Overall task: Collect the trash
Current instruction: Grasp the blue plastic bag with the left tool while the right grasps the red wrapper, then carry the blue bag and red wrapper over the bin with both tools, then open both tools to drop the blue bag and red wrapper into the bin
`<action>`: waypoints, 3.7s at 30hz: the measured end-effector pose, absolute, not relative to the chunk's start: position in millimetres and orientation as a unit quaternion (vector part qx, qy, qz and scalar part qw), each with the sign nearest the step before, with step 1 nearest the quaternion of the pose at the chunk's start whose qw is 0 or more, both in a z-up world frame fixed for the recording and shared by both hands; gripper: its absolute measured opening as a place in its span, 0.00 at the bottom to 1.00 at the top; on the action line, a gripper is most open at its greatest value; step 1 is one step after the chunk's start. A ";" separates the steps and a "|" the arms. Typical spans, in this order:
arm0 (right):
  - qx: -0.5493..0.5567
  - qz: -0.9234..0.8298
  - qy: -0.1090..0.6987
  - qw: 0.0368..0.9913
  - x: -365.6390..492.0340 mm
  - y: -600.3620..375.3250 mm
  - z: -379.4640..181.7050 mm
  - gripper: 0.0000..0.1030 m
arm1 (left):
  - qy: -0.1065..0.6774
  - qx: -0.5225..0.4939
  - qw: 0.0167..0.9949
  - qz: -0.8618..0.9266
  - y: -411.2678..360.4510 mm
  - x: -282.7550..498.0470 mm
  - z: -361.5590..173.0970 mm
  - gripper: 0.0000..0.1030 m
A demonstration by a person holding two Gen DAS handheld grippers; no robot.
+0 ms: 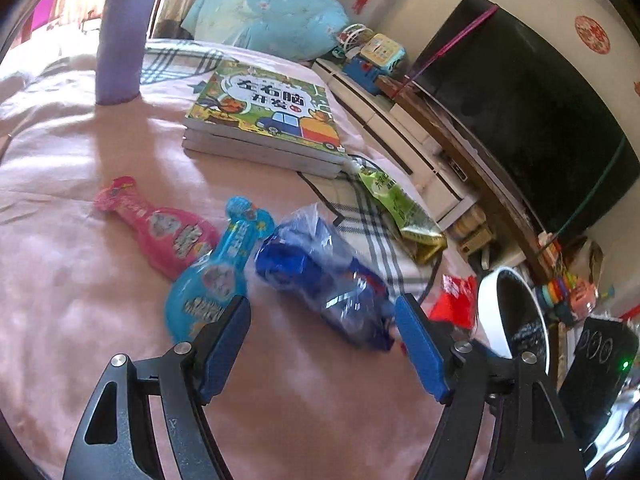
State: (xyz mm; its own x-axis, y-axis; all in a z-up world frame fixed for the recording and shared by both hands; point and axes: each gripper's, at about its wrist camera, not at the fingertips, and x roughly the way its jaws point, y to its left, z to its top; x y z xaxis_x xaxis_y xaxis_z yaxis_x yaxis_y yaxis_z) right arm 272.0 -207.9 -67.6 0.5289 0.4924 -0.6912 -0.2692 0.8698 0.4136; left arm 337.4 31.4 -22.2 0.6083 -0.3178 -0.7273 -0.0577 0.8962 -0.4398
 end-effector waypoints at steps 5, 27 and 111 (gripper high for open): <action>0.149 0.214 0.436 0.861 282.2 -212.3 -76.5 0.37 | 0.443 -0.219 0.865 -0.085 21.9 357.8 -36.7 0.38; 0.176 0.194 0.387 0.884 227.1 -257.0 -38.8 0.20 | 0.423 -0.136 0.878 -0.178 -0.4 292.1 -5.9 0.18; 0.138 0.052 0.417 0.897 236.9 -408.3 -39.1 0.20 | 0.451 -0.024 0.850 -0.271 -222.8 366.3 -11.8 0.26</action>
